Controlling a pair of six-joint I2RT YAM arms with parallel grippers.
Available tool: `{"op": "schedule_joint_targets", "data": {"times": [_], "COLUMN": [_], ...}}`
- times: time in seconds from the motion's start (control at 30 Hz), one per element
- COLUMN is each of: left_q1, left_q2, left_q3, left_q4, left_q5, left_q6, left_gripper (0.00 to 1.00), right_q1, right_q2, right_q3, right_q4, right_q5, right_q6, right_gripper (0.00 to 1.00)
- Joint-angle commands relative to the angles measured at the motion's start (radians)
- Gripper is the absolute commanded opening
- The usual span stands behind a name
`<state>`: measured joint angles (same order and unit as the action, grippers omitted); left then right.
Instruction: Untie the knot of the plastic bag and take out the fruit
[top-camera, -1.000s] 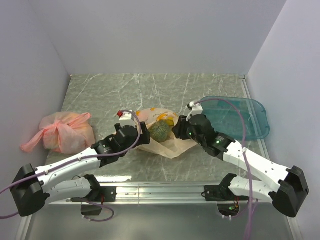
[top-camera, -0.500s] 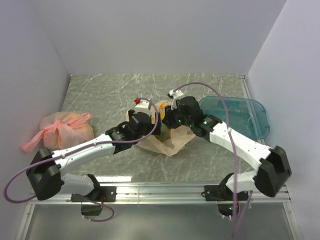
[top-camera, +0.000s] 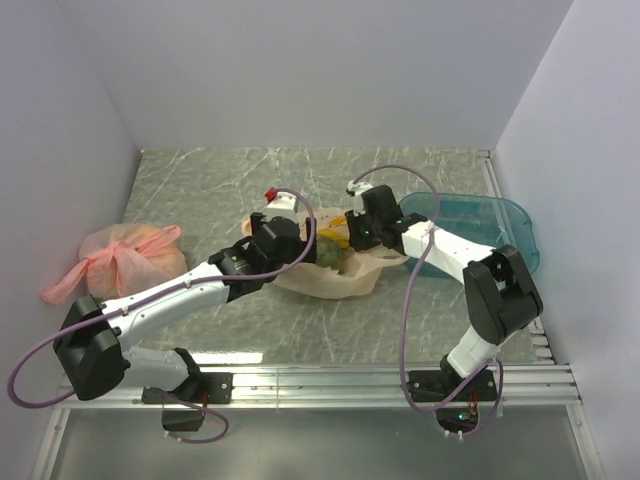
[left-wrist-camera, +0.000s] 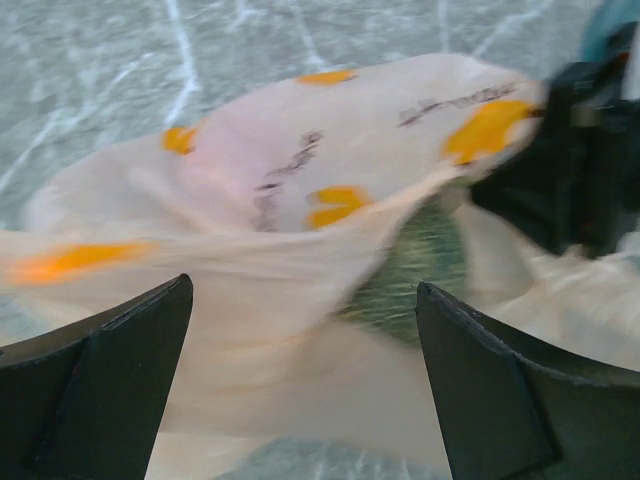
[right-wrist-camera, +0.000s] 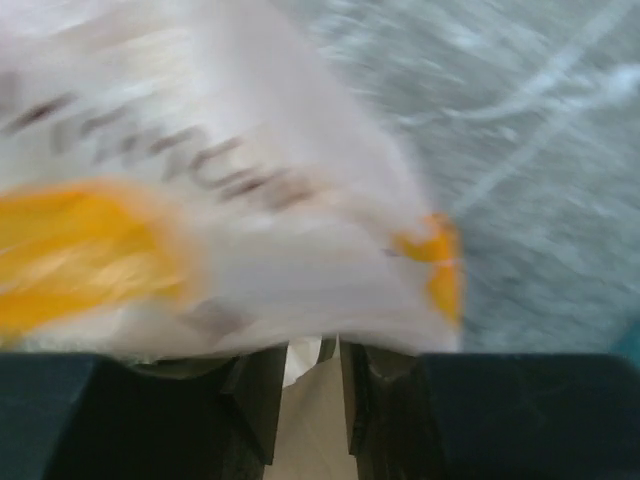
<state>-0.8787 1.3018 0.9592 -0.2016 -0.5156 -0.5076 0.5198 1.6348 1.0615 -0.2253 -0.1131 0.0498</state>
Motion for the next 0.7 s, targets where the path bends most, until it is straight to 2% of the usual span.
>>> {"op": "schedule_joint_targets", "data": {"times": [0.0, 0.07, 0.17, 0.37, 0.53, 0.67], "left_q1": [0.03, 0.041, 0.041, 0.041, 0.041, 0.041], "left_q2": [-0.062, -0.099, -0.145, -0.148, -0.113, -0.119], "left_q3": [-0.025, -0.068, -0.103, -0.062, -0.013, 0.007], "left_q4": [-0.056, -0.041, 0.008, 0.024, -0.007, -0.028], "left_q5": [-0.066, -0.018, 0.063, 0.161, 0.154, 0.135], "left_q6": [-0.02, -0.022, -0.017, 0.001, 0.037, 0.072], "left_gripper": [0.99, 0.99, 0.99, 0.99, 0.99, 0.99], "right_q1": [-0.041, -0.04, -0.035, -0.006, 0.025, 0.036], "right_q2": [-0.018, -0.032, -0.053, -0.09, -0.07, 0.019], "right_q3": [-0.023, -0.049, -0.084, -0.075, -0.023, 0.046], "right_q4": [0.026, 0.053, 0.089, 0.087, 0.063, -0.006], "right_q5": [0.061, 0.038, -0.011, -0.036, 0.009, 0.01], "right_q6": [0.045, 0.048, 0.018, -0.114, -0.23, -0.298], "right_gripper": [0.35, 0.41, 0.43, 0.45, 0.48, 0.48]}}
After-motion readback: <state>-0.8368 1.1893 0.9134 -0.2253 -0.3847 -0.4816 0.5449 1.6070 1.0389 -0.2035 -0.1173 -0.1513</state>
